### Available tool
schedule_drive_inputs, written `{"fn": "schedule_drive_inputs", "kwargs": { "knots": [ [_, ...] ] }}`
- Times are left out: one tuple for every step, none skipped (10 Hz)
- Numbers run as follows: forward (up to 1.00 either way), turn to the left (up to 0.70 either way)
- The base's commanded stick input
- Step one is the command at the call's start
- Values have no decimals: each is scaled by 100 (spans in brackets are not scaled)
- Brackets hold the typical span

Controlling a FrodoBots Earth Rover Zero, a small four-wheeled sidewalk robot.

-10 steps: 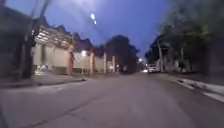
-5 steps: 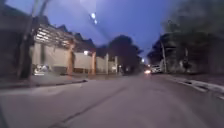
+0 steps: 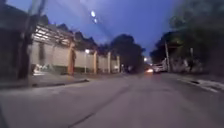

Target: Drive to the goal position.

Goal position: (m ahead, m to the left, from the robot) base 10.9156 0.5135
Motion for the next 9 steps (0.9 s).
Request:
{"fn": "schedule_drive_inputs", "kwargs": {
  "knots": [
    [70, 0],
    [70, 0],
    [70, 0],
    [70, 0],
    [70, 0],
    [70, 0],
    [70, 0],
    [70, 0],
    [70, 0]
  ]
}}
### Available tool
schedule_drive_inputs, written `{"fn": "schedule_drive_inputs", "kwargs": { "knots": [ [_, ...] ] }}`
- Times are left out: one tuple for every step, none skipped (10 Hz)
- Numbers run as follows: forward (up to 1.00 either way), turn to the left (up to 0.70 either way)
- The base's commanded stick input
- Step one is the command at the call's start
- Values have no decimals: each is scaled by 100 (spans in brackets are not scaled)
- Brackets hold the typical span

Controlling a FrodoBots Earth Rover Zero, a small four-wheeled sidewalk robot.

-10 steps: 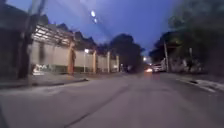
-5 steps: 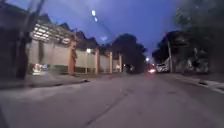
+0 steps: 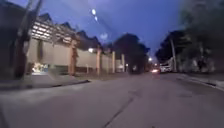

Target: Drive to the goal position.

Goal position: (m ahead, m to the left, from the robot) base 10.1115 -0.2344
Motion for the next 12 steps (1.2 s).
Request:
{"fn": "schedule_drive_inputs", "kwargs": {
  "knots": [
    [70, 0],
    [70, 0],
    [70, 0],
    [70, 0],
    [70, 0],
    [70, 0],
    [70, 0],
    [70, 0],
    [70, 0],
    [70, 0],
    [70, 0],
    [70, 0]
  ]
}}
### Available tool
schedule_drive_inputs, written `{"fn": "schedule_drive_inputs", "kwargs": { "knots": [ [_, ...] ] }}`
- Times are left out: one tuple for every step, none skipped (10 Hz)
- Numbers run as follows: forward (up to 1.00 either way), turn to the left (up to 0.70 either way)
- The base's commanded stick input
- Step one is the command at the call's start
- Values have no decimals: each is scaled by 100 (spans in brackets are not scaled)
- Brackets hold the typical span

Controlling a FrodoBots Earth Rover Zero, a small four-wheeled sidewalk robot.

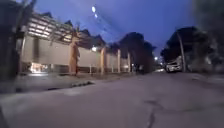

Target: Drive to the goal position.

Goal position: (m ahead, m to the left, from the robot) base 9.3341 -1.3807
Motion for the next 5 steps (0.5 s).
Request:
{"fn": "schedule_drive_inputs", "kwargs": {
  "knots": [
    [70, 0],
    [70, 0],
    [70, 0],
    [70, 0],
    [70, -1]
  ]
}}
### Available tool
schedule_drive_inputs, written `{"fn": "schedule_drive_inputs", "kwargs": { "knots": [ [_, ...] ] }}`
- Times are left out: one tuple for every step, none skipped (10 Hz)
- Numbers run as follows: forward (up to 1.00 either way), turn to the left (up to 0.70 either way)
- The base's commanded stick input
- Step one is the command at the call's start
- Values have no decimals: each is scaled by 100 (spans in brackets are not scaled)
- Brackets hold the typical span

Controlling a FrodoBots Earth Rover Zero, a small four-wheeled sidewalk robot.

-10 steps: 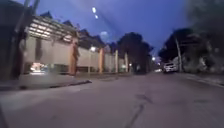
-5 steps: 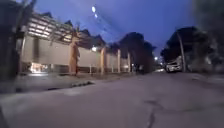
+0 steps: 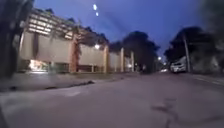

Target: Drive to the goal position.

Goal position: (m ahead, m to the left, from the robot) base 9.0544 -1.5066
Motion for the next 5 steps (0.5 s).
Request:
{"fn": "schedule_drive_inputs", "kwargs": {
  "knots": [
    [70, -13],
    [70, -25],
    [70, -35],
    [70, -35],
    [70, -35]
  ]
}}
